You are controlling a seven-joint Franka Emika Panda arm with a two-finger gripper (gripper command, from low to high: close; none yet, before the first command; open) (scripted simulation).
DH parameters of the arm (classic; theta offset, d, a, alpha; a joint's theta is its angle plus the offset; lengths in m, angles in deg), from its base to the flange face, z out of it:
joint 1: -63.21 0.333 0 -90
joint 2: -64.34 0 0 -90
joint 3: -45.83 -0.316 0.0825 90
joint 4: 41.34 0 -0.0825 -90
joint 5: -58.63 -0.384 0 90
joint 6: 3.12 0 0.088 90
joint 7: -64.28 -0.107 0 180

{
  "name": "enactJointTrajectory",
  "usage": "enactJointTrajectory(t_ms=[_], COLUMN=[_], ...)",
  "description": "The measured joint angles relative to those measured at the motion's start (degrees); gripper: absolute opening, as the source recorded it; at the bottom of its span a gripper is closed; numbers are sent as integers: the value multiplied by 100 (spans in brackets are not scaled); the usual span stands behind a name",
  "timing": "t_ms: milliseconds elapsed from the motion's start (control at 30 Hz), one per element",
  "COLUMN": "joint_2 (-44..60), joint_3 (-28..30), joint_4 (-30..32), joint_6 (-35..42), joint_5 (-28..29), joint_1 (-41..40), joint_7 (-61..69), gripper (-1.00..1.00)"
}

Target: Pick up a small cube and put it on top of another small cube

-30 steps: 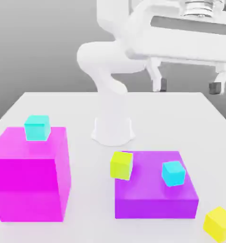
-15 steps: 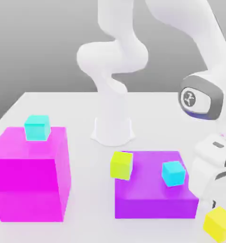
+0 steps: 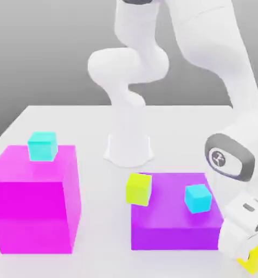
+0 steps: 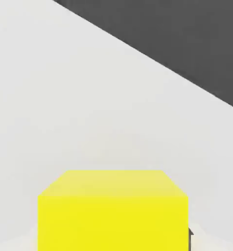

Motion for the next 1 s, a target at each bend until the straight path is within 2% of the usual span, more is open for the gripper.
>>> enactJointTrajectory(t_ms=[233, 400, 800, 867, 967, 1000], joint_2=[-1411, -2423, -4925, -5144, -4977, -4916], joint_3=[736, 1210, 2265, 2391, 2450, 2446], joint_4=[371, 641, 1303, 1481, 1905, 2012], joint_6=[1026, 1759, 3476, 3494, 2898, 2732], joint_5=[-326, -467, -914, -968, -979, -985], joint_1=[-726, -1680, -3160, -3347, -3417, -3439], joint_7=[-645, -1256, -2687, -2842, -2874, -2868], gripper=[-100, -100, -100, -100, -100, 100])
